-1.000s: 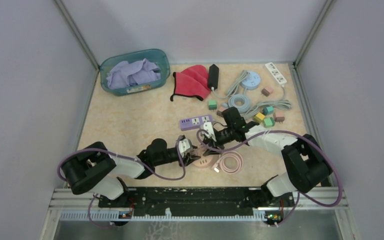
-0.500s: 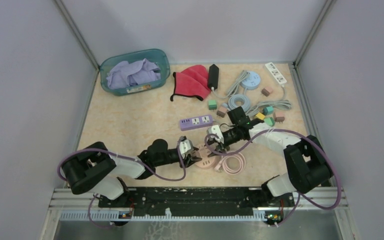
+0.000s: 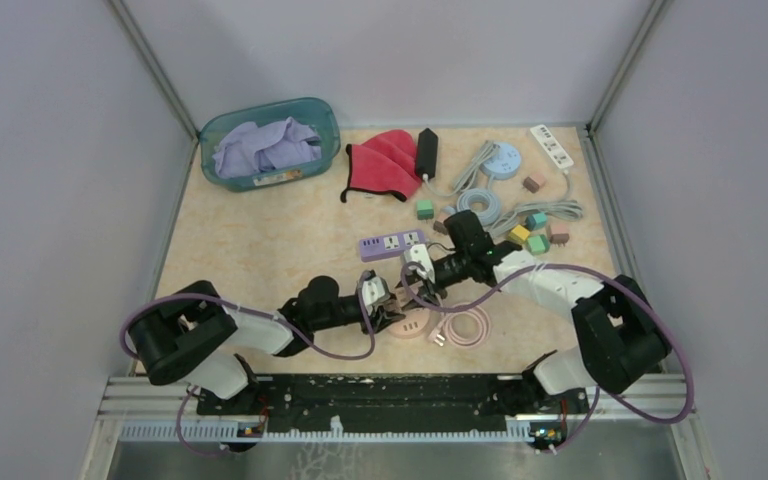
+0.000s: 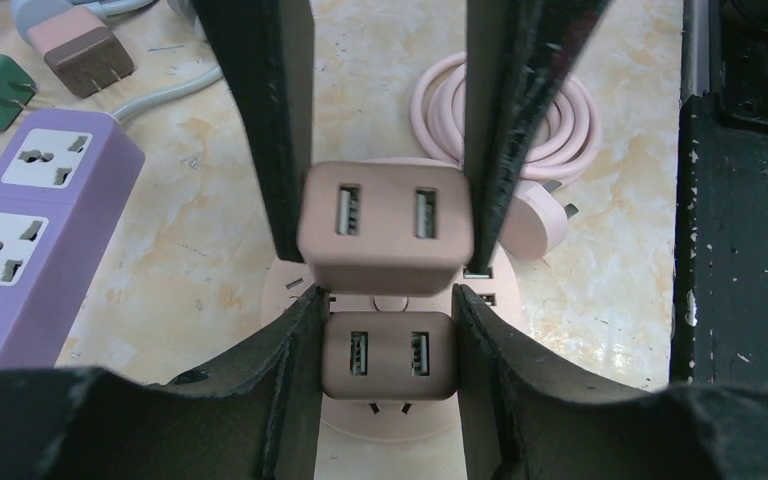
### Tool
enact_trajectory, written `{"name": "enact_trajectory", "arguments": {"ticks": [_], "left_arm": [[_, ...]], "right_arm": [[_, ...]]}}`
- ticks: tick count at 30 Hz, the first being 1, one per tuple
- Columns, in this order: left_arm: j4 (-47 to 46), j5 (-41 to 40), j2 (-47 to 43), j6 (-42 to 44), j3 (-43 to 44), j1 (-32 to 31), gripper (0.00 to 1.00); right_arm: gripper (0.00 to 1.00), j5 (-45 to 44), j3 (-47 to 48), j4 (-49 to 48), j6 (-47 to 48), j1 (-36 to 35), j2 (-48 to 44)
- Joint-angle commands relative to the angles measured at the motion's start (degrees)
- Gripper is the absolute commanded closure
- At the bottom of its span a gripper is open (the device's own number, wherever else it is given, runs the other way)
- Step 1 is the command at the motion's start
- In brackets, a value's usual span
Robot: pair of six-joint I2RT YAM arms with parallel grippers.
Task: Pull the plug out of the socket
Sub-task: Remove the plug from the socket.
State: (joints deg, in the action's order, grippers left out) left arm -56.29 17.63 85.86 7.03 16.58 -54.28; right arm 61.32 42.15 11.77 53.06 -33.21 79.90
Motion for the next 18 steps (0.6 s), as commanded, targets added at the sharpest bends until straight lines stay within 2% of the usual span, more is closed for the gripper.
{"name": "enact_trajectory", "arguments": {"ticks": [1, 5, 11, 18], "left_arm": [[6.61, -0.20, 0.98, 0.16, -0.93, 0.04, 0.99], [6.59, -0.36, 1.05, -0.12, -0.85, 0.00, 0.99], [6.62, -0.48, 1.23, -0.74, -0.43, 0.05, 0.99], [7.34, -1.10, 0.73, -1.37, -0.01, -0.02, 0.99]], "right_arm": [[1.00, -1.87, 4.94, 2.34, 1.80, 2.83, -2.33], [1.00, -1.47, 4.63, 0.31, -0.84, 6.83, -3.94], [0.96, -4.08, 1.74, -9.85, -11.14, 11.65, -6.31], [0.94, -13.38, -1.95, -24.38, -26.58, 15.79, -6.19]]}}
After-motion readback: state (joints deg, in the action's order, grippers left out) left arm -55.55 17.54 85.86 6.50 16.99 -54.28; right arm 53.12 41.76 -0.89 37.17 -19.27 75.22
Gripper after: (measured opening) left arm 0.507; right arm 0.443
